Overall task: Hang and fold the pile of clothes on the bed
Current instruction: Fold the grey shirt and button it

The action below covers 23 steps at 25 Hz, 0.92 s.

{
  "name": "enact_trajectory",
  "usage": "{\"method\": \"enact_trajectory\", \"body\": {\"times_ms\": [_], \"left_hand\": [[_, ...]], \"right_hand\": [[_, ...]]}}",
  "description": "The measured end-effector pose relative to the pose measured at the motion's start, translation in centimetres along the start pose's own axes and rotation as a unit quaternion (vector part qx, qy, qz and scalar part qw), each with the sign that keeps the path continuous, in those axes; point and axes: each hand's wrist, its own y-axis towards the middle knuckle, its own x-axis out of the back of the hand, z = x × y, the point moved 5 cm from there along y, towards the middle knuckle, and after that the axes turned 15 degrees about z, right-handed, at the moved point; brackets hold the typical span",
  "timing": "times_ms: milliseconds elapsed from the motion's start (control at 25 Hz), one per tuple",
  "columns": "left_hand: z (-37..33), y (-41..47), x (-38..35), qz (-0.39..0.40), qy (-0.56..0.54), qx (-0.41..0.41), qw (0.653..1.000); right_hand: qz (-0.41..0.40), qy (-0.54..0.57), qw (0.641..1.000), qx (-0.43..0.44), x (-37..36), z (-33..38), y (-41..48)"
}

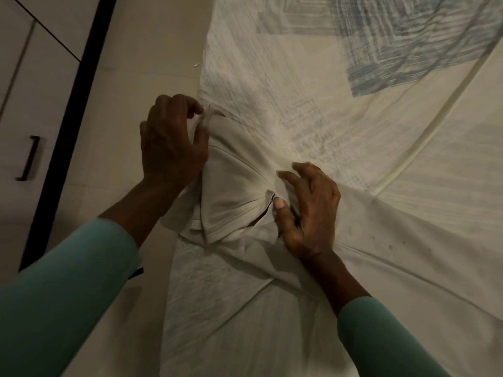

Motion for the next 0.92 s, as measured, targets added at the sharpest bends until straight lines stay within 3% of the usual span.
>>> {"method": "enact_trajectory", "body": {"times_ms": [80,160,280,400,560,720,920], "left_hand": [[-0.9,-3.9,1.3,0.051,-0.022,-0.082,0.995],[-1.0,-7.6,1.3,0.158,-0.001,-0.144,0.977],[-0.5,-10.8,-0.5,0.266,0.066,-0.230,0.934],[-0.1,-11.2,-1.3,0.295,0.081,-0.283,0.909],[0.8,-10.6,-1.0,0.297,0.040,-0.297,0.907],[0.7,-8.8,0.4,0.275,-0.134,-0.191,0.933],[0.9,-6.1,-1.8,0.256,-0.308,0.092,0.912]], "right_hand": [[-0.016,0.005,0.999,0.032,0.5,0.4,-0.4],[-0.016,0.003,0.998,0.055,1.1,1.0,-1.1],[0.052,-0.006,0.995,0.081,1.2,1.8,-2.6],[0.106,0.003,0.993,0.058,0.8,1.7,-3.5],[0.095,0.192,0.975,-0.055,0.8,0.9,-3.1],[0.093,0.325,0.930,-0.146,0.6,0.5,-2.1],[0.012,0.394,0.878,-0.271,0.8,-0.2,-0.4]]}}
